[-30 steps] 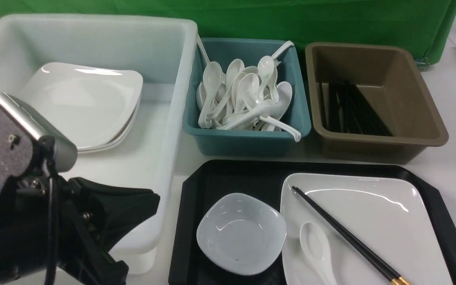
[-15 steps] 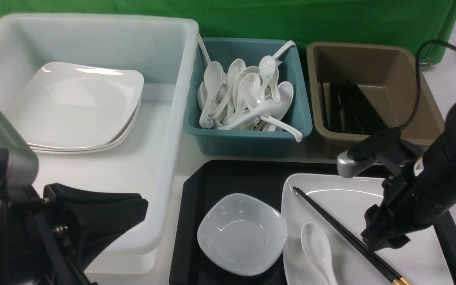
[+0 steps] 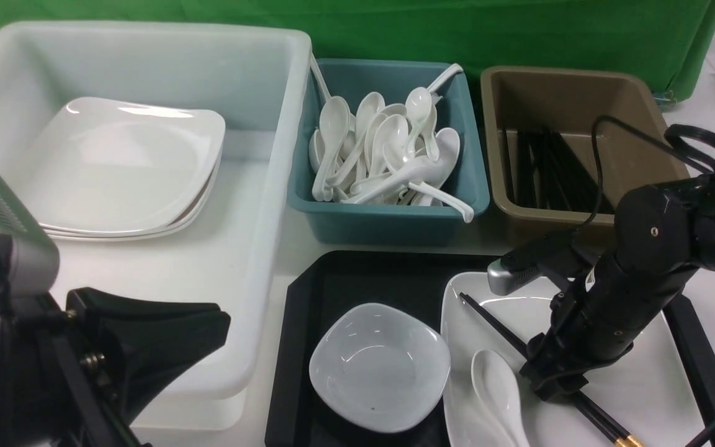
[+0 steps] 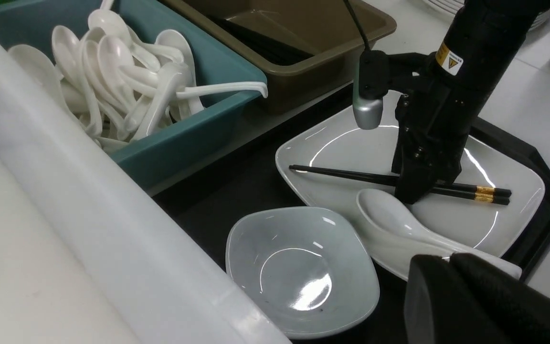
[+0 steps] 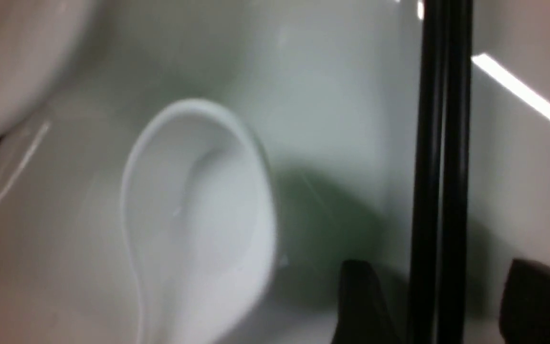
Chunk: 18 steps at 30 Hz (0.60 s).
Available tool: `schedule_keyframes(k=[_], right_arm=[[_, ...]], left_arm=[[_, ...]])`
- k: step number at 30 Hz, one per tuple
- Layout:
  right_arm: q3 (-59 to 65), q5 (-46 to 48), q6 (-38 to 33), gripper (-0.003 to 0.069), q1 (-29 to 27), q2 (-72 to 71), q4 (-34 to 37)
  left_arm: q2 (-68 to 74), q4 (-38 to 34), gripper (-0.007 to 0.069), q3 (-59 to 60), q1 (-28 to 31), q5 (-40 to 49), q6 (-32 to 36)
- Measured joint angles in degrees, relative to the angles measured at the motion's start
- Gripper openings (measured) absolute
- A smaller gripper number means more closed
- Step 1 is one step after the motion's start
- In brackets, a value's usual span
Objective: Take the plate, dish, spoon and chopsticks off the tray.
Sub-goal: Use the right arm to grab a pair of chopsticks from the plate
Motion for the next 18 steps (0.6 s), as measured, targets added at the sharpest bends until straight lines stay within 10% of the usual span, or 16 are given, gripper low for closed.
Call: schedule_keyframes(k=[5,8,18], right_arm=[[-0.13,0.33,-1.38,0.0324,0.0,0.15,-0.5],[-0.5,2.61,-2.15,0.0134,0.0,0.27,-0.4],[-0.35,8.17,-3.14,0.0139,0.0,-11.18,0.05]], left_arm=[[0.0,0.19,0.0013,0.0,0.0,0.04,0.0],[0.0,0.39,0.0013,0.0,0.0,0.04,0.0],[0.0,0.83,0.0013,0.0,0.0,-0.47,0.31]])
